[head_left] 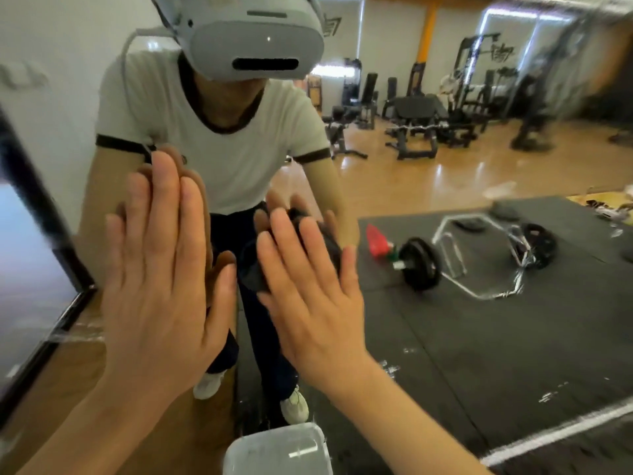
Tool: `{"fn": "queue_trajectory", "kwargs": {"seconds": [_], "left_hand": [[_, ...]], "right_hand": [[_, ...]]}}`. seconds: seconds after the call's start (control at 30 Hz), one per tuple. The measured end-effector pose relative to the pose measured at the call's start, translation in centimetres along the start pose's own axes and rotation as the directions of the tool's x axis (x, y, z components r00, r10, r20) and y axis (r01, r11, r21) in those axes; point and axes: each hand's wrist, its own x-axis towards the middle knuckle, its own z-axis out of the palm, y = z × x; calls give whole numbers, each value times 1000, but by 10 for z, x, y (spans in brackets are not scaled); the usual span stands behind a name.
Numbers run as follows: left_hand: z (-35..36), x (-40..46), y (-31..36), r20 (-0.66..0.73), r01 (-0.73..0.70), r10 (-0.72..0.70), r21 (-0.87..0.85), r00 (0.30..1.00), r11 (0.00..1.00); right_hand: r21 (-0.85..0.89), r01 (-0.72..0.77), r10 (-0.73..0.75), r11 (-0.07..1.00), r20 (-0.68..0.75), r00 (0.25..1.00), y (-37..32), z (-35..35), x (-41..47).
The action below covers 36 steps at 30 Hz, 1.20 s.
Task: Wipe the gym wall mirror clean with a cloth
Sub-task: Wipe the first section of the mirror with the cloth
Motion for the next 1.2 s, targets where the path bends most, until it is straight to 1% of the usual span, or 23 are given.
{"fn": "queue_trajectory", "kwargs": {"seconds": [0.07,0.1,0.13,0.2,0.27,0.33,0.4,0.43,0.5,0.53,0.6,0.67,0.73,0.8,0.87,0.93,0.97,1.0,1.07,1.1,1.13,1.17,1.2], "left_hand": [[1,-1,-1,61,24,-28,72,998,997],[1,-2,-1,36,10,-12,60,999,998],[-2,-1,0,-12,-8,9,33,1000,999],[-8,2,2,-66,-41,41,1,997,999],[-9,3,3,-67,-43,43,-3,997,999],[-8,2,2,-65,-42,42,8,997,999],[-8,2,1,-75,-60,62,30,995,998],[-8,2,0,-77,-70,73,35,994,997],[-7,1,0,-79,-69,71,33,994,997],[-6,0,0,-77,-53,55,27,995,998],[-5,0,1,-80,-40,41,14,996,999],[-6,1,2,-81,-45,46,17,996,999],[-7,3,3,-75,-44,45,18,996,999],[-8,3,3,-66,-35,35,-3,997,999],[-9,3,4,-69,-51,52,11,996,999],[-11,4,4,-68,-67,68,17,995,998],[-11,4,3,-72,-70,70,0,995,998],[-13,5,2,-66,-74,72,-30,995,997],[-19,2,-1,-44,-76,71,-106,996,991],[-24,-1,-3,-45,-74,69,-142,997,987],[-33,-5,-5,-36,-77,72,-163,997,984],[-40,-11,-12,-13,-64,63,-147,998,987],[-43,-20,-26,17,-44,46,-101,999,994]], "right_hand": [[151,123,-118,981,-40,992,-11,-27,-7],[200,75,-51,977,-120,991,-2,-33,-7],[235,-84,127,968,-171,977,20,-28,-9],[249,-471,499,846,-61,864,83,-7,-9],[161,-655,657,738,50,752,85,6,-14],[202,-516,522,833,24,852,18,4,-22],[180,-126,135,975,-40,990,-58,-13,-32],[148,68,-62,987,-45,997,-75,-18,-38],[53,218,-215,975,-54,975,-51,-19,-38],[66,173,-169,983,-49,984,-28,-17,-38],[182,-113,131,977,-88,988,15,-20,-35],[310,-421,483,853,-160,861,41,-21,-37],[358,-573,653,737,-160,740,29,-20,-29],[249,-503,544,828,-141,827,-20,-13,-26],[150,-187,198,971,-62,978,-73,-11,-40],[87,130,-128,988,-35,991,-75,-9,-57],[86,172,-170,981,-28,985,-62,-9,-57],[98,140,-136,985,-44,990,-45,-9,-56],[207,-156,175,966,-76,982,-15,-20,-42],[287,-358,392,888,-68,917,-3,-30,-28],[376,-561,611,737,-15,792,0,-37,-15],[416,-696,745,585,61,664,-7,-40,-4],[425,-736,785,526,91,613,-25,-40,1]]}}
